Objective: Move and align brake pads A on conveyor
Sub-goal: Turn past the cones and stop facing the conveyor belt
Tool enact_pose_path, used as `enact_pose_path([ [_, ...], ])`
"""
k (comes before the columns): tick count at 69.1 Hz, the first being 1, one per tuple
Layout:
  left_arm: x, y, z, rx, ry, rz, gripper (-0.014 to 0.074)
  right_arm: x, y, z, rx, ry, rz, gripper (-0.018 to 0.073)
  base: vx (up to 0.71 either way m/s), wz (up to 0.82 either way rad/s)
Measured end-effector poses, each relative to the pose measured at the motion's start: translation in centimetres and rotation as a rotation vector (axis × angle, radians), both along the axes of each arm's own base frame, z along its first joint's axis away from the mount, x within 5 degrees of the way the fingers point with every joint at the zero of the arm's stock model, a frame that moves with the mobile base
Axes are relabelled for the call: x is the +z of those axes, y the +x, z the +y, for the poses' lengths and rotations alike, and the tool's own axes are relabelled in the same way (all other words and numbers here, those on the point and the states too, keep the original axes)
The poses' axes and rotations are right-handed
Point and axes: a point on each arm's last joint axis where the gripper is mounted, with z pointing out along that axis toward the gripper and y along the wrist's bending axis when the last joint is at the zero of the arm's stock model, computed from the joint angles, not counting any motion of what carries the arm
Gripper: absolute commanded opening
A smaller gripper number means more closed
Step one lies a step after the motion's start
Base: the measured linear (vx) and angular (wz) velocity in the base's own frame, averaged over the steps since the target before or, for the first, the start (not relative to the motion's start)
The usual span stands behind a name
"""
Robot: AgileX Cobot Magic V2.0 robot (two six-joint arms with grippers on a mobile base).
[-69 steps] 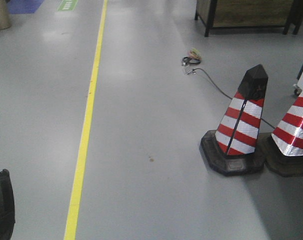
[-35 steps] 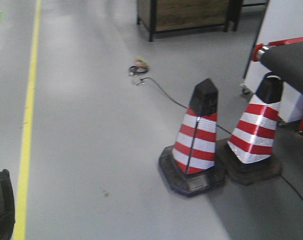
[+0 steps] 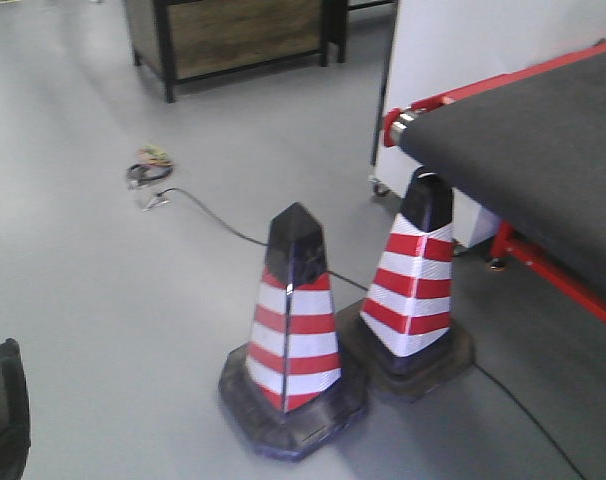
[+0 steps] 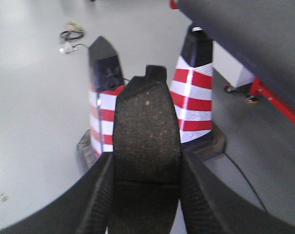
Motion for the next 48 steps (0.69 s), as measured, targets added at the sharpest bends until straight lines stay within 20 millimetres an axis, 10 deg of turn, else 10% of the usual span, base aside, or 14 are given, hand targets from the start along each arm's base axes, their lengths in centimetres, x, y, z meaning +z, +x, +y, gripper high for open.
enact_pose_path([
  [48, 0.0, 0.0, 0.0, 0.0, 0.0, 0.0, 0.013, 0.0, 0.0, 0.0, 0.0, 0.0, 0.0, -0.0001, 0.37, -0.61],
])
